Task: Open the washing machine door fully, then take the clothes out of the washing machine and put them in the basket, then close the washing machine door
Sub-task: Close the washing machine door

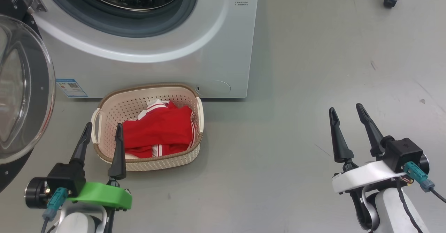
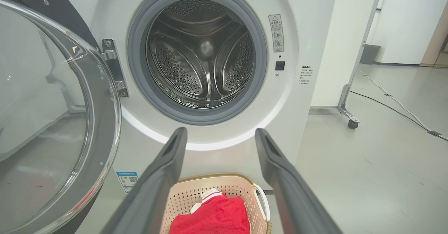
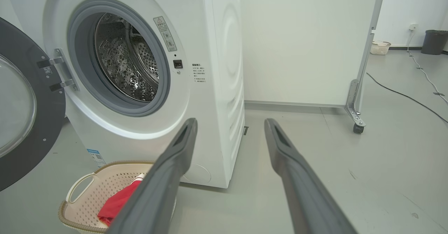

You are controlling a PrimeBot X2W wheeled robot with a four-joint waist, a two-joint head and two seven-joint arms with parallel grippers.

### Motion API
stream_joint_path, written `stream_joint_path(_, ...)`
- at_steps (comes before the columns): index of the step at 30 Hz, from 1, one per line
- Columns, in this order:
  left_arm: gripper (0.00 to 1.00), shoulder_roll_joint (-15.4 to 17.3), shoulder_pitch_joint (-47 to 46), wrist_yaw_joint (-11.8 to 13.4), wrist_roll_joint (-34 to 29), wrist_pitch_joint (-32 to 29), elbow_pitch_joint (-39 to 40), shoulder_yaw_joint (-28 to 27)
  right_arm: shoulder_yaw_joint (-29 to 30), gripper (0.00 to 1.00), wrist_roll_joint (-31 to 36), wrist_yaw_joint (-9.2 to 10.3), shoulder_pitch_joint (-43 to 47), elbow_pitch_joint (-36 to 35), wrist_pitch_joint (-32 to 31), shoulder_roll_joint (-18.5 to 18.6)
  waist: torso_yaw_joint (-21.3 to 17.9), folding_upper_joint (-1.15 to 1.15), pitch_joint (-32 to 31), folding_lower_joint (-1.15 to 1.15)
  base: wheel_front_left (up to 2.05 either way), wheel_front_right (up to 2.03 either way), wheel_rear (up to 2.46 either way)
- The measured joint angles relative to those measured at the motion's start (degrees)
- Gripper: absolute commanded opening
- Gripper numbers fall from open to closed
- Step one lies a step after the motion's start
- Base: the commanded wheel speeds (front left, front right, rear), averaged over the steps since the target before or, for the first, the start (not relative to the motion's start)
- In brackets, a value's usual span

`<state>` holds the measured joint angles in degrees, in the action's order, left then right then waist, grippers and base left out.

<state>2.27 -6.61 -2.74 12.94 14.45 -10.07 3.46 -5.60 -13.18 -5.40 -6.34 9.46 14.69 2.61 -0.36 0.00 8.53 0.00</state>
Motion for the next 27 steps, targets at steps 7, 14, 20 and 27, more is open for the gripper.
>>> stream_joint_path(7,1.00,0.00,0.00,0.00,0.00,0.00,-0.10,0.07,0.00,1.00,-0.18,-0.01,-0.01,0.18,0.00,0.00,0.00,0.00,-0.34,0.00,0.00,0.00,0.00)
stream_joint_path(14,1.00,0.00,0.00,0.01,0.00,0.00,-0.23,0.09,-0.11,1.00,-0.35,-0.01,-0.01,0.25,0.00,0.00,-0.07,0.00,-0.76,0.00,0.00,0.00,0.00)
stream_joint_path(20,1.00,0.00,0.00,0.00,0.00,0.00,-0.29,0.19,-0.23,1.00,-0.35,-0.01,0.00,0.34,0.00,0.00,-0.17,0.00,-1.07,0.00,0.00,0.00,0.00)
stream_joint_path(27,1.00,0.00,0.02,0.00,-0.01,0.00,-0.47,0.36,-0.29,1.00,-0.34,-0.01,0.01,0.47,0.00,0.00,-0.19,0.00,-1.34,0.00,0.00,0.00,0.00)
